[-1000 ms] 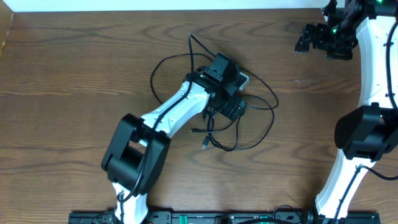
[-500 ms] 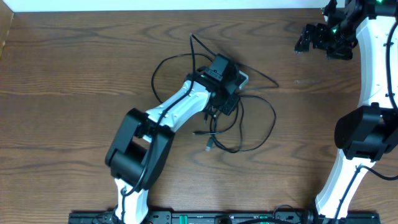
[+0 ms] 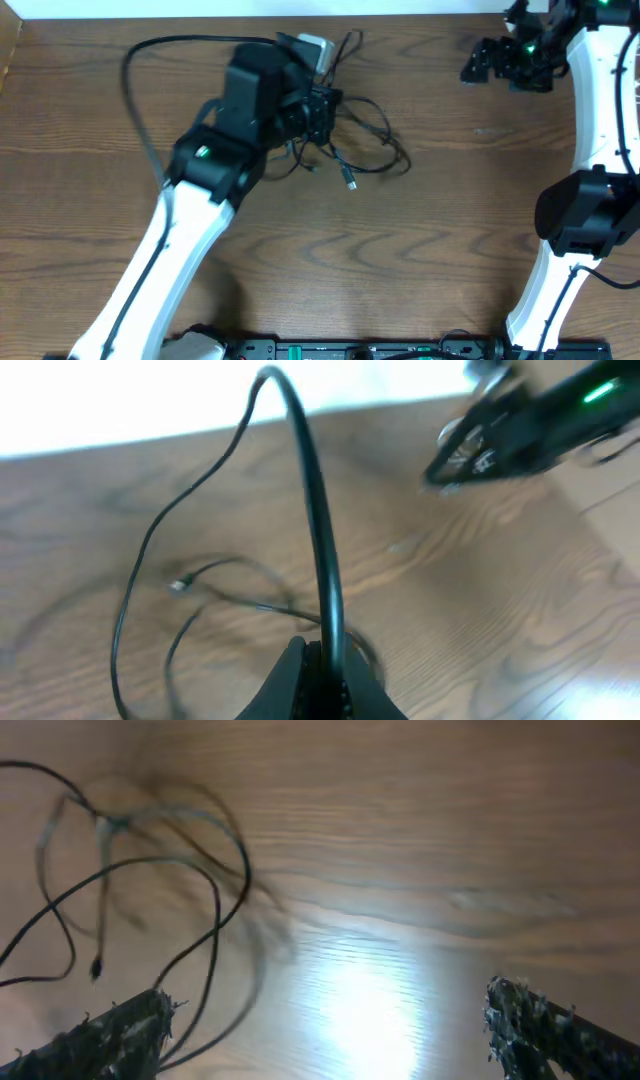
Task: Untangle cables
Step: 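Reach the left gripper into the black cables and lift them, then reach the right gripper to the lifted cables and grasp a black cable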
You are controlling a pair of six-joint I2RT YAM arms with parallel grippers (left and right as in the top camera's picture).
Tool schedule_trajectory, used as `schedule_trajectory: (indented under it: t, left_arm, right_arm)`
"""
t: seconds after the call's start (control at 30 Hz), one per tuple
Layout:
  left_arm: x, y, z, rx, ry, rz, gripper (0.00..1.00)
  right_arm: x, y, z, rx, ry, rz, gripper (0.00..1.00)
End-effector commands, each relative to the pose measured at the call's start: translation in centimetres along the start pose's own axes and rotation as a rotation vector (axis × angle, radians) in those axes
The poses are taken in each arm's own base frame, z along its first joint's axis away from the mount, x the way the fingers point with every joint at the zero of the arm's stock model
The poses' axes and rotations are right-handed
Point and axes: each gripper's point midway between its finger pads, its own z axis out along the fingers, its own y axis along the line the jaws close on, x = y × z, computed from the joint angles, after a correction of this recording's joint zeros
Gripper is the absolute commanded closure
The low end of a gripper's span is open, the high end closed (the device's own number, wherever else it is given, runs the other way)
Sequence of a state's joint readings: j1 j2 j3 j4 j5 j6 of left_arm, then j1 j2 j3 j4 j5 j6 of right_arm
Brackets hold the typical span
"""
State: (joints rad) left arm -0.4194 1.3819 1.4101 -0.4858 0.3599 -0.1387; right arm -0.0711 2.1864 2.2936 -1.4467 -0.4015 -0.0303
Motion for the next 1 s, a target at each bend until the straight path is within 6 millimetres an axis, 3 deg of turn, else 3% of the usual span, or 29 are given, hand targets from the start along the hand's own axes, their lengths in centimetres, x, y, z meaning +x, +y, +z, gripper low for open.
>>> schedule_trajectory:
  t: [0.0,0.2,0.37,0.57,0.63,0.73,0.97]
  left_arm:
    - [-2.5,-1.1,-3.2,0.006,-0.101,0.003,0.92]
    - [-3.4,-0.9,-4.2,-0.010,-0.142,-0.011,0.93]
    - [-4.7,3.9,-5.1,-0.221,-0.228,-0.189,0.93]
    - [-5.9,6.9,-6.4,-0.332,-0.309,-0.256,0.93]
    - [-6.0,7.3,-6.6,-0.338,-0.318,-0.295,0.92]
    - [-5.6,7.6,-6.2,-0.341,-0.307,-0.330,0.92]
    - [-4.6,8.6,-4.9,-0.370,-0.263,-0.342,0.93]
  right_arm:
    - [0.4,4.2,1.2,-0.139,0.025,-0.120,0.01]
    - [1.4,8.6,2.0,-0.237,0.053,-0.205,0.01]
    - [2.9,11.8,3.0,-0.253,0.100,-0.301,0.01]
    - [2.9,11.3,4.7,-0.085,0.114,-0.190,0.01]
    - [2.9,11.9,5.3,-0.085,0.114,-0.171,0.02]
    - [3.6,15.0,6.0,-0.166,0.126,-0.215,0.05]
    - [4.3,17.1,6.1,-0.246,0.132,-0.307,0.20]
